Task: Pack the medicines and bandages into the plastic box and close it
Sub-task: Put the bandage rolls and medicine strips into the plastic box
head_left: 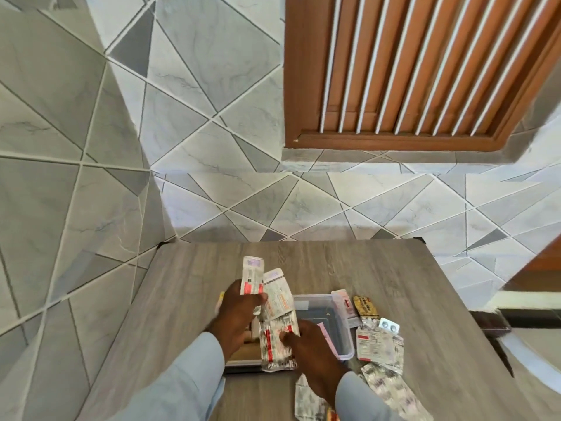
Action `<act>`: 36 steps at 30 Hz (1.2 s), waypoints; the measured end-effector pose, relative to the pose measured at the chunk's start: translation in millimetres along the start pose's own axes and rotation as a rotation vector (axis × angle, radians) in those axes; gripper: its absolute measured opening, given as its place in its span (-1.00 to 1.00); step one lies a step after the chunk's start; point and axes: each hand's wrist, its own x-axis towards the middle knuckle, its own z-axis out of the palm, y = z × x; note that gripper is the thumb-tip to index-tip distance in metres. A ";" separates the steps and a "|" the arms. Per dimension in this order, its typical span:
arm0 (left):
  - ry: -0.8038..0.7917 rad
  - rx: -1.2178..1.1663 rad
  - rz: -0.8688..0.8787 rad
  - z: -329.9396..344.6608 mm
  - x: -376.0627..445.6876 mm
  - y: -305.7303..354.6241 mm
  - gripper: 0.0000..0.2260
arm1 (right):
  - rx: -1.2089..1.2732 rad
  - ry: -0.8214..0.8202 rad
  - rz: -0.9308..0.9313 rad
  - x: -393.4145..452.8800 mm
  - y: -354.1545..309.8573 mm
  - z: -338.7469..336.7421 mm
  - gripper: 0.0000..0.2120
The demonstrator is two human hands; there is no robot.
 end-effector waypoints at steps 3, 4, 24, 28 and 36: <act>0.066 -0.005 0.024 6.8 -2.9 -3.0 -0.65 | -0.070 0.111 0.021 4.0 10.8 -25.5 -0.80; 0.083 0.007 0.031 5.6 -2.9 -3.6 -0.65 | -0.103 0.153 0.015 5.1 12.3 -33.2 -0.81; -0.230 0.457 -0.119 26.5 45.6 -68.5 -0.68 | -1.048 0.387 0.008 34.9 15.3 -61.5 -0.61; -0.257 0.783 0.034 35.9 46.2 -70.6 -0.75 | -1.163 0.392 -0.044 26.9 20.3 -55.4 -0.71; -0.280 1.270 0.257 32.8 41.9 -71.6 -0.57 | -0.994 0.518 -0.137 16.5 26.0 -77.2 -0.79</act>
